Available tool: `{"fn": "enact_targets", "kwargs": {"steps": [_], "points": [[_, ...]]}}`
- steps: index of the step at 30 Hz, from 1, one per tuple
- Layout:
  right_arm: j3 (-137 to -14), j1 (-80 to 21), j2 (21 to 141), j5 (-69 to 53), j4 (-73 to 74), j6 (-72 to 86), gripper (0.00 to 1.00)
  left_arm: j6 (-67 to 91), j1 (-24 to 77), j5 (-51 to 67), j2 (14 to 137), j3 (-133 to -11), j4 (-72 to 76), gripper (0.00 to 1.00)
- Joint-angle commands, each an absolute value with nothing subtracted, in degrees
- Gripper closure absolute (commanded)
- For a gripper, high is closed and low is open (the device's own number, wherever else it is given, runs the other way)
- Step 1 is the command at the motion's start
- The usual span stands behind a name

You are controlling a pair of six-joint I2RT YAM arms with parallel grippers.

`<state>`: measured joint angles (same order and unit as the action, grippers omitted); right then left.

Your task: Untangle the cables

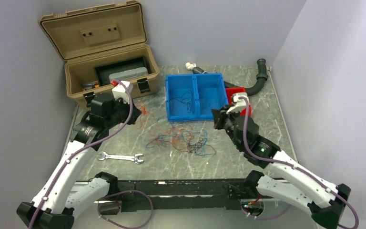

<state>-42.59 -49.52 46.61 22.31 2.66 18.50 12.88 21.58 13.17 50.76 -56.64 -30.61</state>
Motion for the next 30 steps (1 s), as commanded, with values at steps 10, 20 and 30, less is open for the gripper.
{"fn": "enact_targets", "kwargs": {"steps": [10,20,30], "points": [[-38.7,-48.8,38.9,10.4,5.8,13.3,0.79,13.1,19.9,24.0,50.7,-54.2,-25.1,1.00],[-46.2,-48.9,60.0,2.3,7.7,17.1,0.37,18.5,19.9,1.4,62.1,-57.6,-41.3,0.10],[-50.1,-50.3,78.7,-4.1,0.6,25.3,0.28,31.9,18.9,5.6,67.1,-43.6,-22.2,0.01]]}}
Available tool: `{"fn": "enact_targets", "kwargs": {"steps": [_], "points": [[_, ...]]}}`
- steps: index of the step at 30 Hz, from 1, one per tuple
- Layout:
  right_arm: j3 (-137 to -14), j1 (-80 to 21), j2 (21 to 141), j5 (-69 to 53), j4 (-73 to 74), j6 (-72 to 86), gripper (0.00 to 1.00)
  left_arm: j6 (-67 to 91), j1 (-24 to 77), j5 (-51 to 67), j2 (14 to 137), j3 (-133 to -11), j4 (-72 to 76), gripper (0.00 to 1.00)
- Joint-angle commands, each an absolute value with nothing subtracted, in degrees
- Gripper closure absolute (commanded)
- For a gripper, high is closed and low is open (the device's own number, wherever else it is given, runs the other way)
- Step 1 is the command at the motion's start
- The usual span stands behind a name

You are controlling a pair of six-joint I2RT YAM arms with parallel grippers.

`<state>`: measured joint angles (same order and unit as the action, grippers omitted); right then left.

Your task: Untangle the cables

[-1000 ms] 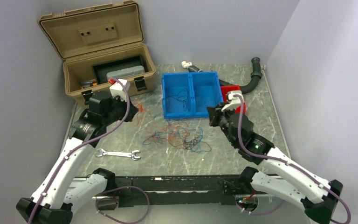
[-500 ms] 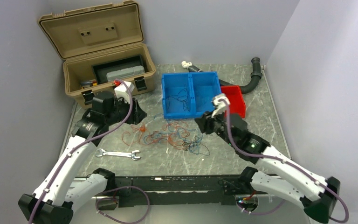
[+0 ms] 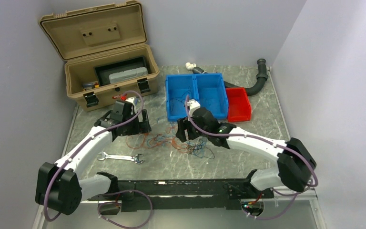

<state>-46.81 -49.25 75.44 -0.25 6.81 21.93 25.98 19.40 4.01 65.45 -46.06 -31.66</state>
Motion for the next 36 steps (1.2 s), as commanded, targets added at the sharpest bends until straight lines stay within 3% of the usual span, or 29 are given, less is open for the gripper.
{"fn": "enact_targets", "kwargs": {"steps": [1,5,7,9,10,11,15,21,27,36], "points": [[-50.6,-50.4,79.7,-4.3,0.4,25.5,0.29,32.1,18.9,5.1,68.6,-43.7,-22.2,0.03],[-52.1,-50.8,82.7,-5.0,-2.2,25.3,0.30,32.1,18.9,3.9,73.3,-43.6,-21.0,0.19],[-52.2,-51.0,83.8,-5.5,-3.1,25.4,0.31,32.2,18.9,2.8,74.5,-42.9,-19.7,0.33],[-52.4,-51.1,84.6,-5.8,-3.7,25.7,0.31,31.9,18.8,1.9,75.1,-42.6,-19.0,0.60],[-52.4,-51.1,85.1,-6.0,-3.9,25.8,0.32,31.8,18.9,1.1,75.0,-43.0,-20.0,0.84],[-52.4,-51.1,85.3,-6.1,-3.9,26.0,0.32,31.6,18.9,0.3,74.7,-44.2,-22.2,0.99],[-51.8,-51.2,84.1,-4.9,-3.5,25.8,0.32,29.1,19.0,-3.5,67.1,-46.7,-26.7,1.00],[-52.1,-51.1,82.3,-3.6,-2.4,23.9,0.32,23.1,19.0,0.0,58.5,-55.1,-33.5,1.00],[-51.6,-51.1,80.0,-8.1,-6.8,19.5,0.31,14.7,19.0,16.2,54.8,-65.0,-35.1,1.00],[-49.9,-51.1,70.9,-17.5,-14.4,8.2,0.25,6.6,19.0,37.6,59.1,-83.3,-42.0,1.00]]}}
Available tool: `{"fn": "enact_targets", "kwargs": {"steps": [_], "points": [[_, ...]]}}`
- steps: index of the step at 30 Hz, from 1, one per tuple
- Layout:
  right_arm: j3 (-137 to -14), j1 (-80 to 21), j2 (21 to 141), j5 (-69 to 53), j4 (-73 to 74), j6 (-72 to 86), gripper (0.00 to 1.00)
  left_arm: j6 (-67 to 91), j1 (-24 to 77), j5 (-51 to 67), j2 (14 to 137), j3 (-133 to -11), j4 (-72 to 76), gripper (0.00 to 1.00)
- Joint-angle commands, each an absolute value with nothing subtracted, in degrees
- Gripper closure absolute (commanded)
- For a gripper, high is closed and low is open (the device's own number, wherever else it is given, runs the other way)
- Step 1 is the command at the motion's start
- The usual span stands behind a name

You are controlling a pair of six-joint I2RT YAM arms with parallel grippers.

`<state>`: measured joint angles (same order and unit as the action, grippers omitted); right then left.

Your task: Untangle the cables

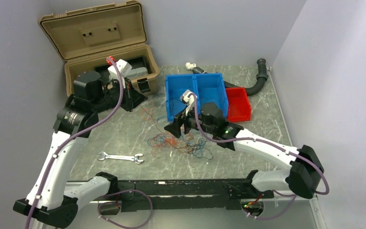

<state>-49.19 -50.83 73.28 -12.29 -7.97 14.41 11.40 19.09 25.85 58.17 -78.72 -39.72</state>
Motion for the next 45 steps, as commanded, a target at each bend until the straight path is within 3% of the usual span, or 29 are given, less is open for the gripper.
{"fn": "enact_targets", "kwargs": {"steps": [1,9,18,21,23,24,26,31,38,45], "points": [[-50.4,-51.1,71.3,-18.3,-14.5,7.8,0.24,6.7,19.0,38.4,59.1,-84.0,-41.4,1.00],[-50.7,-51.3,74.9,-22.8,-20.8,9.9,0.24,9.7,19.0,45.4,59.5,-87.7,-35.5,1.00],[-49.4,-51.6,78.3,-23.0,-24.1,11.7,0.35,12.3,19.0,41.2,57.3,-89.8,-32.3,1.00],[-49.3,-51.6,80.0,-23.5,-25.9,12.9,0.53,12.9,19.0,38.7,56.7,-90.6,-32.5,1.00],[-49.7,-51.6,80.4,-23.6,-26.3,14.0,0.73,13.0,19.0,35.8,56.0,-90.4,-32.9,1.00],[-49.9,-51.6,79.9,-23.1,-26.1,15.2,0.88,12.8,19.0,33.8,55.3,-89.7,-33.2,1.00],[-50.7,-51.5,77.6,-20.9,-24.5,16.5,1.00,12.8,19.0,28.0,53.6,-87.8,-33.3,1.00],[-60.5,-51.5,69.4,-15.1,-12.9,14.5,1.00,13.8,19.0,21.0,49.5,-77.1,-31.4,1.00],[-82.8,-51.5,65.2,-14.3,-0.2,12.2,1.00,17.9,19.0,33.5,49.0,-65.3,-20.2,1.00],[-79.6,-51.5,63.6,-10.0,1.6,14.3,1.00,22.5,19.1,45.1,50.1,-59.4,-8.7,1.00]]}}
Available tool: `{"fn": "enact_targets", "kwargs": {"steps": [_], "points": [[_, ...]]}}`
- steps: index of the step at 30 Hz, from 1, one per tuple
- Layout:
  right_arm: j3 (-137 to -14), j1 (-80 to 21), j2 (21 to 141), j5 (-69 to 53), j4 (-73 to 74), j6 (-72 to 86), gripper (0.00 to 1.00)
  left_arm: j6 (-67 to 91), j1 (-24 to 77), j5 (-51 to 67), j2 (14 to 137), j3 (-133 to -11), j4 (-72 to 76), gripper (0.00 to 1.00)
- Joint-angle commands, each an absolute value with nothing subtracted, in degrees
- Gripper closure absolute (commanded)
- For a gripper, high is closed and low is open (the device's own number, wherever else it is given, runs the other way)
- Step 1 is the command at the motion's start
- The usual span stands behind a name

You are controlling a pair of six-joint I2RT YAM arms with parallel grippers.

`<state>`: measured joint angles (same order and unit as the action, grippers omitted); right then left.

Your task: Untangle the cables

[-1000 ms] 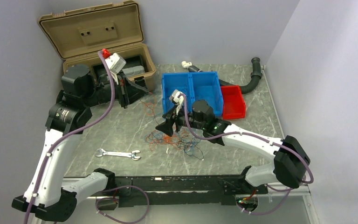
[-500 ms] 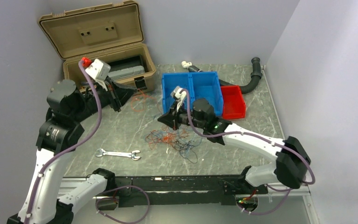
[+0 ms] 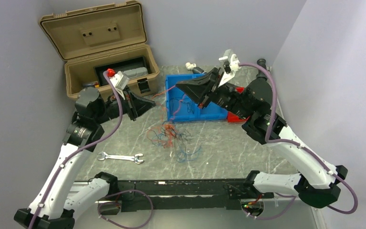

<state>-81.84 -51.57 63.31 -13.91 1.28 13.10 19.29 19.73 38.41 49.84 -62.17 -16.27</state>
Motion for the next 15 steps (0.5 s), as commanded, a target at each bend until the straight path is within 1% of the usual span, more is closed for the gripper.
{"fn": "enact_targets", "kwargs": {"steps": [1,4,7,11,12,13,14,15], "points": [[-78.9,-51.4,63.6,-9.1,1.4,15.0,1.00,23.2,19.3,45.6,50.2,-58.6,-7.5,1.00],[-79.3,-51.5,63.9,-8.8,1.5,15.8,1.00,24.0,20.4,47.1,50.8,-56.9,-4.3,1.00],[-81.8,-51.5,65.4,-8.4,3.9,15.5,1.00,23.1,23.6,48.0,52.6,-56.6,-2.6,1.00],[-81.9,-51.6,66.4,-6.5,5.7,15.9,1.00,18.7,30.4,42.7,55.6,-57.6,-5.5,1.00],[-81.8,-51.5,66.6,-6.3,6.0,16.2,1.00,18.1,32.1,41.4,56.1,-57.5,-5.3,0.97],[-81.6,-51.5,66.8,-6.2,6.0,16.4,1.00,17.9,32.9,40.5,56.6,-57.0,-4.7,0.91],[-81.3,-51.6,66.8,-6.1,5.9,16.7,1.00,17.9,33.5,39.9,57.0,-56.4,-3.9,0.81],[-81.0,-51.5,66.8,-6.1,5.7,16.9,1.00,18.0,34.0,39.6,57.3,-55.9,-3.1,0.69]]}}
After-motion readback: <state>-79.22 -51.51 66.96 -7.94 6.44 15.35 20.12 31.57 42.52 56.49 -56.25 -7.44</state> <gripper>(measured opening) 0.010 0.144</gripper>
